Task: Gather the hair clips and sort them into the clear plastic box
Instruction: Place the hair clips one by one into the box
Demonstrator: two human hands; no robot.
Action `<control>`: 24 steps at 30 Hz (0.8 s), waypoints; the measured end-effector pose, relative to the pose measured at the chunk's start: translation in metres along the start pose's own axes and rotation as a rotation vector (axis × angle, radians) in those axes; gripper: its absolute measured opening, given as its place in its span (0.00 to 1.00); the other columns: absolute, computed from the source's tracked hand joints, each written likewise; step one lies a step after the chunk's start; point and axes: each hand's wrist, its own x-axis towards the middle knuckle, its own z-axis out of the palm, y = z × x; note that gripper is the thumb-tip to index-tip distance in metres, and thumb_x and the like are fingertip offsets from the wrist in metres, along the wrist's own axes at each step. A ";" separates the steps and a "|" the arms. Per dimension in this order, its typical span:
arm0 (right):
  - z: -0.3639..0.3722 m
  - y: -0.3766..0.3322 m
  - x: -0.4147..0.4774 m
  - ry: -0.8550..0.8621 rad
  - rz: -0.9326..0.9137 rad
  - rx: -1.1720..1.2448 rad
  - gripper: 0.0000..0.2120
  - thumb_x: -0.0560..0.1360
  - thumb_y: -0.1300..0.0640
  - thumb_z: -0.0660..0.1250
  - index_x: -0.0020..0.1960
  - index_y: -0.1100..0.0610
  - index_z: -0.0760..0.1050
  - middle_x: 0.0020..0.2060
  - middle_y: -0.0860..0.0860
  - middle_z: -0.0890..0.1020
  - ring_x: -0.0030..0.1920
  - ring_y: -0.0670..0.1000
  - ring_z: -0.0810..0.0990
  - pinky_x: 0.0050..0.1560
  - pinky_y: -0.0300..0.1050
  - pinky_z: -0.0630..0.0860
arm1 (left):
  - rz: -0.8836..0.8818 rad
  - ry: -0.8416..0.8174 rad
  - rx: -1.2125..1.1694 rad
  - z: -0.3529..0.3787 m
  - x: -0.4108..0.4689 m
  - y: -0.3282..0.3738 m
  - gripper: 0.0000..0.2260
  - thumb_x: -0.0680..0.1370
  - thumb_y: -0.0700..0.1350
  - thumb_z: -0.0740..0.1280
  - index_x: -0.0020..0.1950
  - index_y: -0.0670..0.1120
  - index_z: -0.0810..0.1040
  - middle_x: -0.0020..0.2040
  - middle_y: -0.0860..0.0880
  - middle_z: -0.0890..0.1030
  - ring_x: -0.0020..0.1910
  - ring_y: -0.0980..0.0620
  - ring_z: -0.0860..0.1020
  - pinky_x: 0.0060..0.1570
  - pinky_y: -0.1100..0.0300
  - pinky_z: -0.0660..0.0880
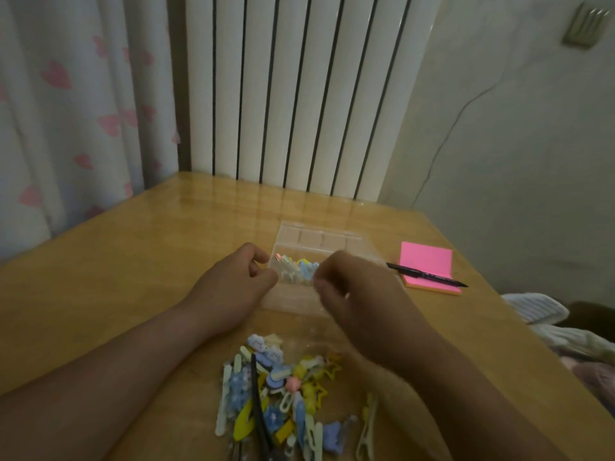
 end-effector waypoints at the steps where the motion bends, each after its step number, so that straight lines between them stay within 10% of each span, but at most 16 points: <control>1: -0.006 0.007 0.004 0.059 0.061 0.027 0.03 0.82 0.51 0.67 0.51 0.48 0.78 0.42 0.43 0.82 0.43 0.42 0.80 0.45 0.42 0.80 | -0.005 -0.004 0.003 0.000 -0.001 0.000 0.12 0.83 0.55 0.66 0.65 0.53 0.75 0.45 0.51 0.81 0.43 0.51 0.80 0.43 0.52 0.74; 15: -0.018 0.101 0.084 -0.145 0.492 -0.356 0.09 0.76 0.53 0.74 0.51 0.57 0.88 0.40 0.50 0.85 0.41 0.50 0.82 0.43 0.46 0.80 | -0.020 -0.036 0.016 -0.003 -0.004 0.003 0.17 0.83 0.56 0.65 0.69 0.52 0.74 0.49 0.55 0.81 0.46 0.53 0.81 0.45 0.52 0.77; 20: -0.027 0.081 0.054 0.005 0.320 -0.332 0.08 0.80 0.51 0.70 0.50 0.53 0.85 0.41 0.44 0.83 0.40 0.43 0.78 0.35 0.39 0.69 | -0.018 -0.032 0.020 -0.004 -0.005 0.006 0.16 0.84 0.56 0.65 0.69 0.51 0.74 0.49 0.53 0.81 0.47 0.52 0.80 0.50 0.49 0.78; 24: -0.035 0.044 0.011 -0.009 0.101 -0.089 0.03 0.80 0.51 0.72 0.50 0.48 0.84 0.42 0.41 0.84 0.43 0.41 0.81 0.43 0.38 0.78 | -0.017 -0.024 0.016 -0.003 -0.004 0.004 0.15 0.83 0.56 0.65 0.66 0.51 0.76 0.50 0.52 0.81 0.47 0.52 0.80 0.46 0.52 0.75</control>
